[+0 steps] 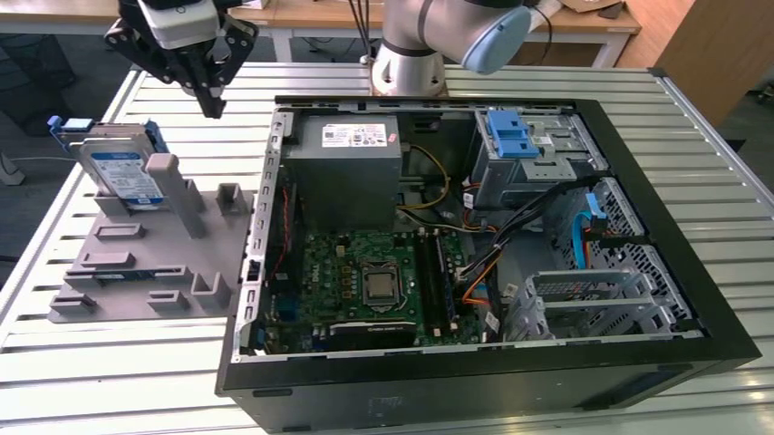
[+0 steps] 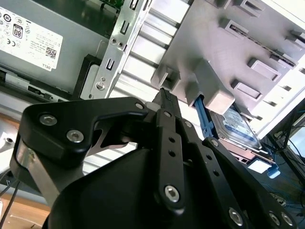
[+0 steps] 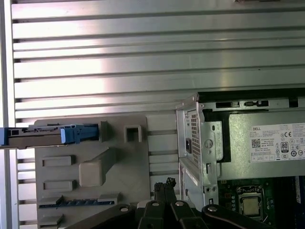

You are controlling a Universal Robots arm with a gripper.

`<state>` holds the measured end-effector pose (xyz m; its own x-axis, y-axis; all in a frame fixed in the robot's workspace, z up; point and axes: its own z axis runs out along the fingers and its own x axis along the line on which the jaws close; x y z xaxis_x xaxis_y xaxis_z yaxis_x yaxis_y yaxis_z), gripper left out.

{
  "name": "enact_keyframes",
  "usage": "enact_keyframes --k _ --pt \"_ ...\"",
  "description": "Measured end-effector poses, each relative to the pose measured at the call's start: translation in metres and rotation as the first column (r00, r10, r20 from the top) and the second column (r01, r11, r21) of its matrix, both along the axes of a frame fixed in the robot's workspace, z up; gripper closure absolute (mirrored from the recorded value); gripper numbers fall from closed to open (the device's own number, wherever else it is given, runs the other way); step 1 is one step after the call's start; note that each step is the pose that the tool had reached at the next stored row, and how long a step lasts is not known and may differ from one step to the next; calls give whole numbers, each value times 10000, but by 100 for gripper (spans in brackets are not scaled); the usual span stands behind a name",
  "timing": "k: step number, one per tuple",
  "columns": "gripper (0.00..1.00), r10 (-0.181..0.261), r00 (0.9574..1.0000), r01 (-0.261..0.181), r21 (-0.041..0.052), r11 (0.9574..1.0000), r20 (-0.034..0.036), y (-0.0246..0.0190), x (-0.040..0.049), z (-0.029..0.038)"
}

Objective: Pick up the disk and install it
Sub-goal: 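Reach for the disk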

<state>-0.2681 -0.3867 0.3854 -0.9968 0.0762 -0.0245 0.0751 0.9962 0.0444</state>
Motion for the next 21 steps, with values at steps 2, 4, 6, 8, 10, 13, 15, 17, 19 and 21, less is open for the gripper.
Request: enact_keyframes --k 2,4,6,8,10,13,15,17,19,21 --pt "89 -2 10000 2 -1 10000 0 0 -12 0" --pt "89 0 10000 0 -1 10000 0 0 -47 0" --pt "89 -1 10000 1 0 10000 0 0 -93 -1" --pt "89 0 10000 0 0 10000 0 4 -124 -1" --pt "89 0 10000 0 0 10000 0 15 -142 -1" --pt "89 1 10000 -1 0 10000 0 35 -192 -2" --pt "89 -1 10000 1 0 10000 0 42 -259 -2" --pt "89 1 10000 -1 -1 10000 0 47 -327 -2" --pt "89 0 10000 0 0 10000 1 50 -366 -3" --pt "89 1 10000 -1 0 10000 0 50 -371 -3"
